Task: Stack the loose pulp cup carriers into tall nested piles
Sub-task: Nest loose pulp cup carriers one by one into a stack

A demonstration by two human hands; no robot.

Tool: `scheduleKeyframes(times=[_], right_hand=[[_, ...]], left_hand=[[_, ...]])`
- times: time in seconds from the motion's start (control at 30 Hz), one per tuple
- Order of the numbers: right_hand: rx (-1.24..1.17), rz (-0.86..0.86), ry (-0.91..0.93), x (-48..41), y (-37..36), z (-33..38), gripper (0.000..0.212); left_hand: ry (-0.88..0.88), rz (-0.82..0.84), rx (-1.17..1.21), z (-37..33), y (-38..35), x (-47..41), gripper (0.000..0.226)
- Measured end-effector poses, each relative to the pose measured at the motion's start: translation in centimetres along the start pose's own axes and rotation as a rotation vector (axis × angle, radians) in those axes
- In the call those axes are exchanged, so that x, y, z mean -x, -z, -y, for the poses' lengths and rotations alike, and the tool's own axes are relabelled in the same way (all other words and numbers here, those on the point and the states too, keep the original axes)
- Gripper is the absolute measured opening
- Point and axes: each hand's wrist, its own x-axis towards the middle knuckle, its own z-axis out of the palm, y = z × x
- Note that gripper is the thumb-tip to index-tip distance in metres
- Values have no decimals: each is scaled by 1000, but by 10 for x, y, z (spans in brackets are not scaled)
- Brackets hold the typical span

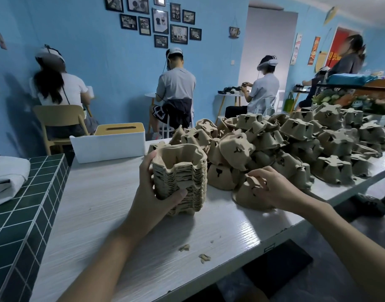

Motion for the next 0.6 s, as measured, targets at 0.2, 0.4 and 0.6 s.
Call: scheduleKeyframes(times=[0.2, 0.4, 0.6], right_hand=[[-117, -63, 49, 11, -1, 8, 32], [-251, -42, 69, 18, 1, 20, 29], [-423, 83, 62, 22, 6, 27, 30]], left_hand=[[-1, 1, -19, 1, 0, 0, 97], [4, -6, -16, 2, 0, 1, 95], [18, -22, 5, 0, -1, 2, 95]])
